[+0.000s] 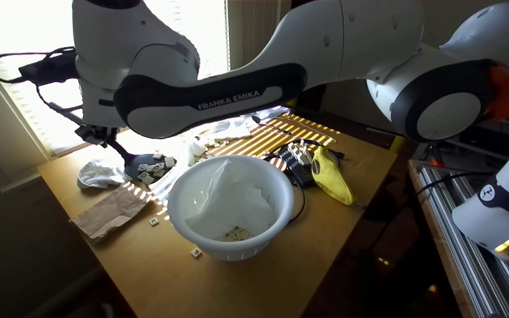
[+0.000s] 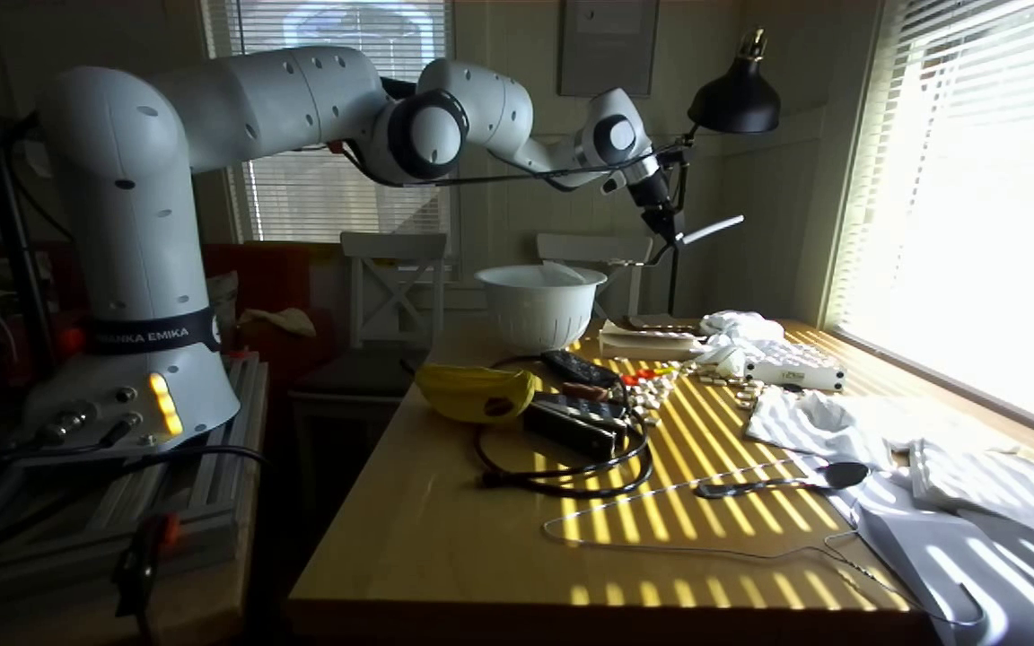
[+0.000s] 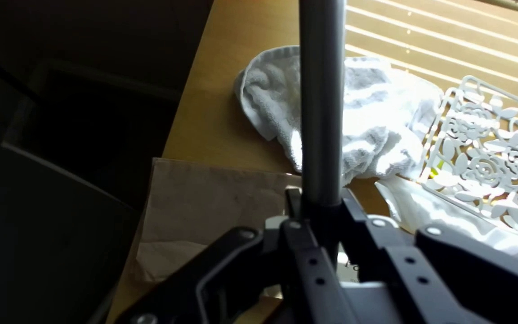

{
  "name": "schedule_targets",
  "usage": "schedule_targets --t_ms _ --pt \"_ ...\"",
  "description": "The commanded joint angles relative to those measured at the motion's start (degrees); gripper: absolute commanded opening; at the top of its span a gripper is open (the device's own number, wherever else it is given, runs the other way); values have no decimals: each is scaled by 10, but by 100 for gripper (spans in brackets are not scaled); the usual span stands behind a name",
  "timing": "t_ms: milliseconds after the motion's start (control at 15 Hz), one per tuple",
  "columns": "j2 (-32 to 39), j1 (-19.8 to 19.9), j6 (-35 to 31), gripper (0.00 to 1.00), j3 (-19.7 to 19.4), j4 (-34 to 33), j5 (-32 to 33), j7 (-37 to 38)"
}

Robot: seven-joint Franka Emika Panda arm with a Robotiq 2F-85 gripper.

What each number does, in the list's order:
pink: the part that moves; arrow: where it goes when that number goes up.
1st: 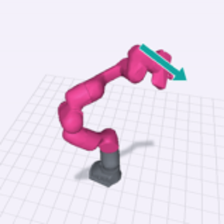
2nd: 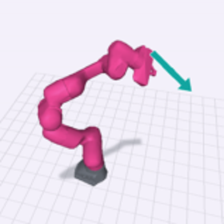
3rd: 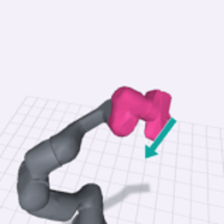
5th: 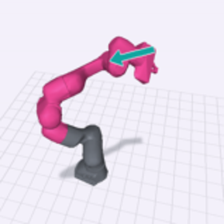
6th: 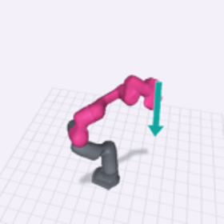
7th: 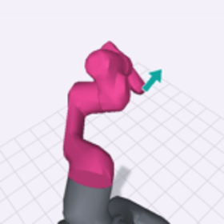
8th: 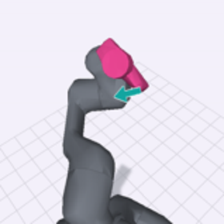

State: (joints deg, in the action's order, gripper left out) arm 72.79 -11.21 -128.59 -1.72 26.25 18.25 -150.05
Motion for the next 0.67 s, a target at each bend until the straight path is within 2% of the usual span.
schedule_targets --t_ms 0,200,600 --pt "12 -5 2 6 -12 -19 -9 1" --pt "21 -14 -9 6 -18 -23 -4 3" --pt "27 -26 -47 6 0 -22 -15 -19"
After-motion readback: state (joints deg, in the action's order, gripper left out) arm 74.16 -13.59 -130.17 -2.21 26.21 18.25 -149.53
